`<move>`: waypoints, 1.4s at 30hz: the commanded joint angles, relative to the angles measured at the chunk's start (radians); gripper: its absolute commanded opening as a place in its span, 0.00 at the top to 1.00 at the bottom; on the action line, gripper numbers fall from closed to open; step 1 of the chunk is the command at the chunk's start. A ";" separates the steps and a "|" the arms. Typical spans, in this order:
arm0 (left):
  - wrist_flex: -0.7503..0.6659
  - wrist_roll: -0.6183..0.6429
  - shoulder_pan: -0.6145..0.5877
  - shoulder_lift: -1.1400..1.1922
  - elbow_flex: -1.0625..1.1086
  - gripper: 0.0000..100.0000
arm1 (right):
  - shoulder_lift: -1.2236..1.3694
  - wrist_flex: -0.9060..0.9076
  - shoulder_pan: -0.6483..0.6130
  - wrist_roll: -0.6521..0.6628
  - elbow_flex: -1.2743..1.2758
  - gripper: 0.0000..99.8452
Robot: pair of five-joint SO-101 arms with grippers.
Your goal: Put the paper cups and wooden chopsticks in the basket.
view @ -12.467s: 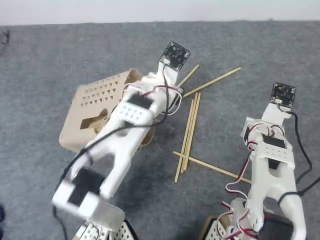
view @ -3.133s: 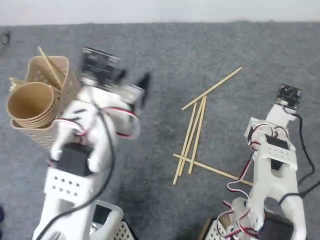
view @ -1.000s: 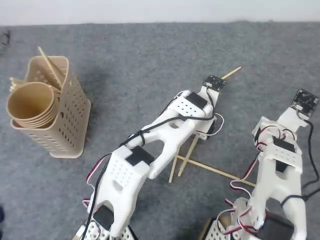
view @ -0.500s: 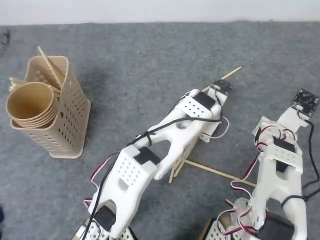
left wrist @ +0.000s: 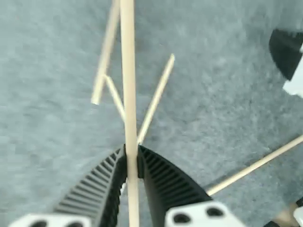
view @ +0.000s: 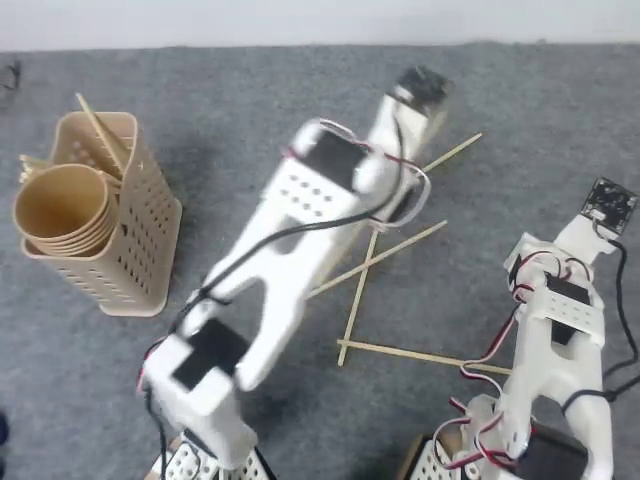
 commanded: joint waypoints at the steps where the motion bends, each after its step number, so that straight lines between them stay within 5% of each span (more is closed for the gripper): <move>1: 0.003 -0.054 -0.060 -0.161 -0.051 0.99 | -0.035 -0.015 -0.007 -0.008 -0.006 0.99; 15: -0.301 -0.051 -0.523 -0.594 -0.033 0.99 | -0.035 -0.015 -0.010 -0.008 -0.005 0.99; 22: -0.388 -0.028 -0.628 -0.760 0.288 0.99 | -0.033 -0.015 -0.024 -0.006 -0.005 0.99; 25: -0.532 -0.055 -0.686 -0.824 0.418 0.99 | -0.031 -0.015 -0.025 0.008 -0.005 0.99; 33: -1.019 -0.055 -0.841 -0.674 0.639 0.99 | -0.030 -0.016 -0.027 0.032 -0.005 0.99; 42: -1.185 0.043 -0.864 -0.471 0.645 0.99 | -0.031 -0.016 -0.045 0.034 -0.005 0.99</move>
